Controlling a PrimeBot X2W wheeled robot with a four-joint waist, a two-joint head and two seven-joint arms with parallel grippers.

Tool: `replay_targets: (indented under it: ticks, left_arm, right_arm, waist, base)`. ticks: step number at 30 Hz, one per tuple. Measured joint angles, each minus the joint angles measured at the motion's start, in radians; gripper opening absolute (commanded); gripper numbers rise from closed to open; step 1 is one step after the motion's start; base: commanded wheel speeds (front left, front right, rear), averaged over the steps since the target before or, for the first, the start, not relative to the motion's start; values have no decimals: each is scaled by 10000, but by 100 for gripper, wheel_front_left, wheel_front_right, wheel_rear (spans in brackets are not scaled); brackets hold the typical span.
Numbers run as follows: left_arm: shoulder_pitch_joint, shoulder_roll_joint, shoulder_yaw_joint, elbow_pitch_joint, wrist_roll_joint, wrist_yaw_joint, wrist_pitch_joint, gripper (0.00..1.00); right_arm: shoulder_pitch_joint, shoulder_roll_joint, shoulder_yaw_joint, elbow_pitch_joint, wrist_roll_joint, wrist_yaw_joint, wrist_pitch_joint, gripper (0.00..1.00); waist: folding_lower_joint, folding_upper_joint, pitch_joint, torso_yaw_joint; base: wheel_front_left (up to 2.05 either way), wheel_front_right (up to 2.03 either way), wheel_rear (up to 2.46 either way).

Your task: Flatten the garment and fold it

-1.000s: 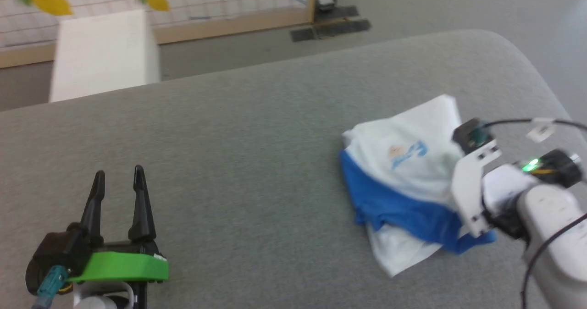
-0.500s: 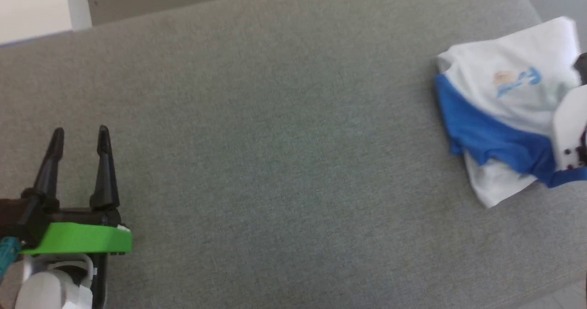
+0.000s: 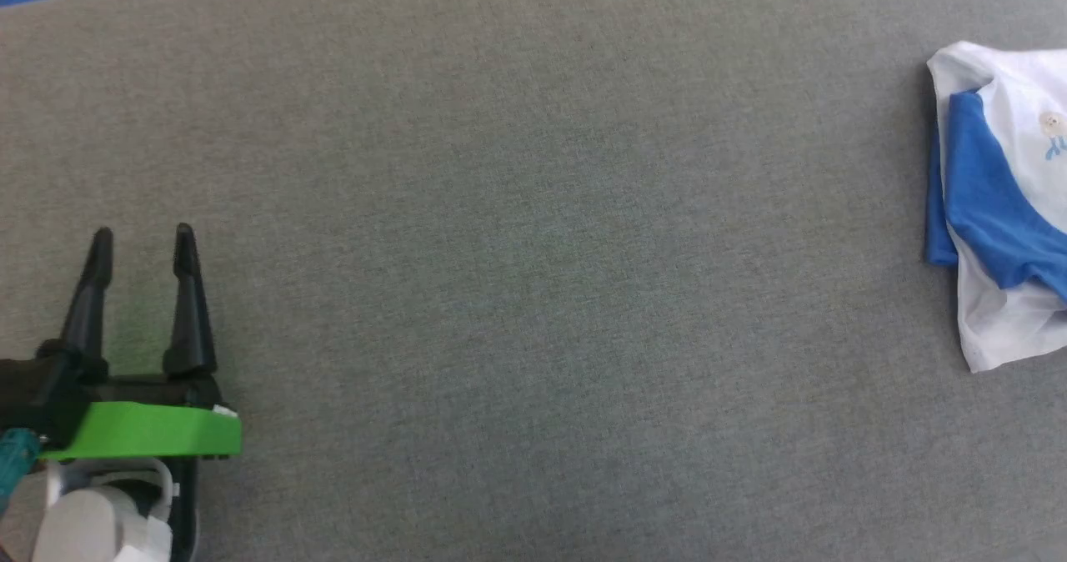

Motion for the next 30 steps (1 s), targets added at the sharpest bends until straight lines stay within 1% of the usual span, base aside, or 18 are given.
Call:
replay_targets:
  ticks: [1, 3, 6, 10, 11, 13, 15, 16, 17, 18, 20, 22, 25, 30]
  left_arm:
    - [-1, -67, -58, 121, -2, 0, -79, 100]
    - [2, -207, -153, 347, -40, 19, -165, 100]
    - [6, -391, -222, 648, -86, 111, -337, 100]
    - [14, -621, -207, 888, -71, 347, -514, 100]
    - [18, -658, -201, 949, -56, 424, -539, 100]
    - [16, -732, -201, 1018, 42, 525, -593, 100]
    - [25, -878, -198, 1051, 117, 658, -621, 100]
    - [25, -924, -198, 1066, 130, 721, -629, 100]
    - [58, -1001, -188, 1218, 221, 940, -635, 100]
    - [85, -1012, -174, 1266, 245, 974, -644, 100]
    - [162, -1041, -174, 1354, 284, 1057, -646, 100]
    - [223, -1074, -203, 1467, 290, 1058, -646, 100]
    - [246, -1149, -253, 1653, 293, 1162, -646, 100]
    - [291, -1187, -527, 2092, 389, 1193, -644, 100]
  right_arm:
    - [-11, -2, -127, -94, 153, 0, -470, 100]
    - [-17, -84, 36, -290, 407, 0, -1193, 100]
    - [-44, -21, 320, -851, 1160, 0, -2268, 100]
    - [80, 242, 1225, -1975, 2474, 0, -3452, 100]
    - [150, 424, 1271, -2311, 2817, -2, -3714, 100]
    - [435, 669, 1484, -2964, 3053, -2, -4013, 100]
    - [982, 1300, 1722, -3705, 3308, -4, -4232, 100]
    - [1167, 1499, 1760, -3870, 3396, -2, -4253, 100]
    - [2156, 2462, 1967, -4493, 3653, -2, -4525, 100]
    - [2457, 2780, 2057, -4671, 3653, -6, -4633, 100]
    - [3011, 3308, 2238, -4846, 3651, -4, -4838, 100]
    - [3475, 3551, 2391, -4878, 3691, -4, -5043, 100]
    - [4096, 3639, 2485, -4711, 3695, -4, -5396, 100]
    - [5220, 3638, 2801, -3682, 4307, -4, -6050, 100]
  waist:
    - [0, 0, -99, 39]
    - [0, 0, -319, 109]
    - [-1, 0, -771, 205]
    - [-2, 0, -1474, 360]
    - [-2, 0, -1670, 410]
    - [-2, 0, -2012, 509]
    - [-3, 0, -2423, 652]
    - [-2, 0, -2530, 696]
    - [-2, 0, -3044, 937]
    - [-3, 0, -3200, 1018]
    - [-3, 0, -3491, 1179]
    - [-3, 0, -3727, 1322]
    - [-3, 0, -4017, 1517]
    - [-3, 0, -4438, 1863]
  base:
    - [0, 0, 0]
    - [0, 0, 0]
    - [0, 0, 0]
    - [0, 0, 0]
    - [0, 0, 0]
    - [0, 0, 0]
    - [0, 0, 0]
    - [0, 0, 0]
    - [0, 0, 0]
    - [0, 0, 0]
    - [0, 0, 0]
    - [0, 0, 0]
    - [0, 0, 0]
    - [0, 0, 0]
